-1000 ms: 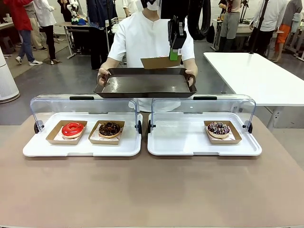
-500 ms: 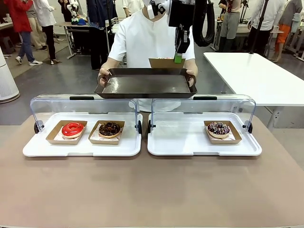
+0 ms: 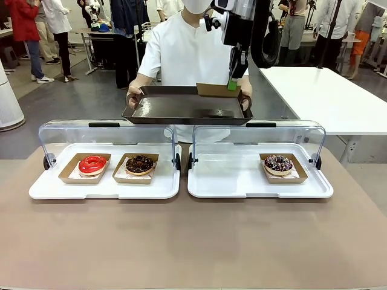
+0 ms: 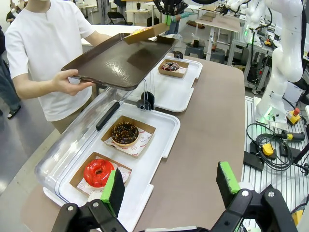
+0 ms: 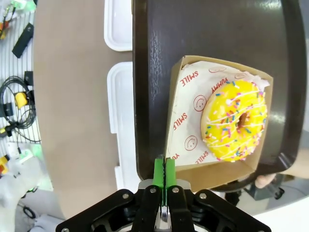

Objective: Provide the desired donut to the person.
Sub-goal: Place the picked Paper togo box onto the Handle tray extended by the person.

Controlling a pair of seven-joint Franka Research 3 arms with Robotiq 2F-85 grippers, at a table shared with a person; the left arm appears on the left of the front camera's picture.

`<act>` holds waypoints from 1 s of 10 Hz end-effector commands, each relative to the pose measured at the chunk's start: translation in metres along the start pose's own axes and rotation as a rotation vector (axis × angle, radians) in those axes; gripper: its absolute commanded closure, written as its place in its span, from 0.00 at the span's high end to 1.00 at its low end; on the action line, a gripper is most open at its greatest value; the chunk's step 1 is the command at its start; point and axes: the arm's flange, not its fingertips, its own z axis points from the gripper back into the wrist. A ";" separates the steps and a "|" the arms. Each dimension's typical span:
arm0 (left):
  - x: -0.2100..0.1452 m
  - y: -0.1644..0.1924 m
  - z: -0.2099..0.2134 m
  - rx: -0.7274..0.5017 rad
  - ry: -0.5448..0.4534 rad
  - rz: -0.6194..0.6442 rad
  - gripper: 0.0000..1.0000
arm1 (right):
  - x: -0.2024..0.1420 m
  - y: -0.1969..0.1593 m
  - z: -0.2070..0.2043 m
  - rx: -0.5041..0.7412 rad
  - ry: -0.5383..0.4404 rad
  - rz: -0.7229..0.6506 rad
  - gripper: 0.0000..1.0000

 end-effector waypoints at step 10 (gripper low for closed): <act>0.000 0.001 0.002 -0.003 -0.021 -0.018 1.00 | -0.022 -0.014 -0.045 0.045 0.029 0.055 0.96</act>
